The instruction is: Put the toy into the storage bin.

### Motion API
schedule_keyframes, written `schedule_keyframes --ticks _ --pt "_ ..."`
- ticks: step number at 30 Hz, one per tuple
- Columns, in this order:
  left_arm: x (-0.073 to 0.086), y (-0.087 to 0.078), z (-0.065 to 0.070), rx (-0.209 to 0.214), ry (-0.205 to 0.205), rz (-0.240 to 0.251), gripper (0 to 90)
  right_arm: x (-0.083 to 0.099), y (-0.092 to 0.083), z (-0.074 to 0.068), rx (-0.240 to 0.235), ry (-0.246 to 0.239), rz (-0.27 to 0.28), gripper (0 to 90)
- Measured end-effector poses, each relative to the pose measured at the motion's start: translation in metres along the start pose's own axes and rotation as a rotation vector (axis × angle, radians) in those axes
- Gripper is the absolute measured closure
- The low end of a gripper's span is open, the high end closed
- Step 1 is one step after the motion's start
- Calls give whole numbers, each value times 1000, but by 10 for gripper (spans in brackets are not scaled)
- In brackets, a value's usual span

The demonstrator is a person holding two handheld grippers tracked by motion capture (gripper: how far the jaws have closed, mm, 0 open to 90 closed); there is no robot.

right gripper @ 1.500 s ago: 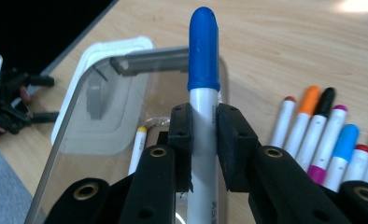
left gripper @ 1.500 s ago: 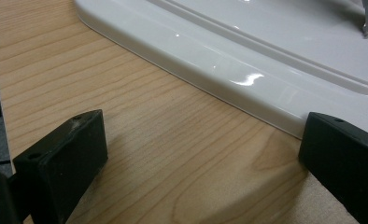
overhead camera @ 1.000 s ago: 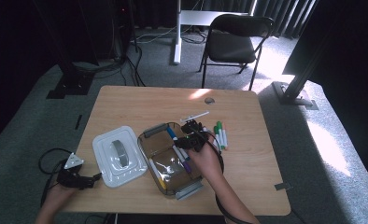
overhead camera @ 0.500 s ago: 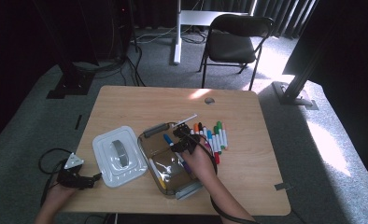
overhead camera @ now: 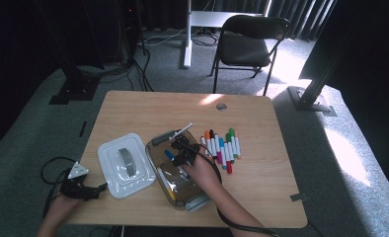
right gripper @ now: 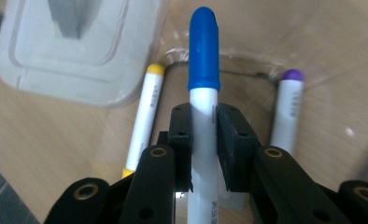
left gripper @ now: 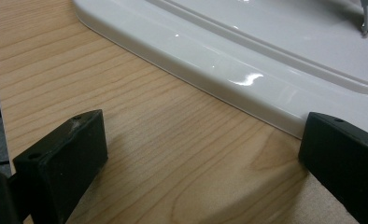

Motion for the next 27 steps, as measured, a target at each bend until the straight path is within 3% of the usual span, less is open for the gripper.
schedule_keyframes --ticks 4,10,16,20,22,27 --pt "0 0 0 0 0 0 17 0 8 -3 -31 -7 -50 765" --pt "0 0 0 0 0 0 17 0 17 -5 -22 -25 -121 763" --pt "0 0 0 0 0 0 17 0 21 -4 -54 -18 -152 741" --pt "0 0 0 2 0 1 17 0 20 -5 -60 -24 -145 719" --pt "0 0 0 2 0 1 17 0 18 -6 -47 -31 -128 705" --pt "0 0 0 1 1 1 17 1 7 -6 -65 -28 -70 638"
Point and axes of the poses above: each handheld gripper's, and its own axes: y roughly forward along the jaws, x roughly out of its underside, z roughly to its right, the point moved 2 cm from there along y, roughly forward along the jaws, and after that the axes turned 12 degrees about -x, right-handed, at the moved point
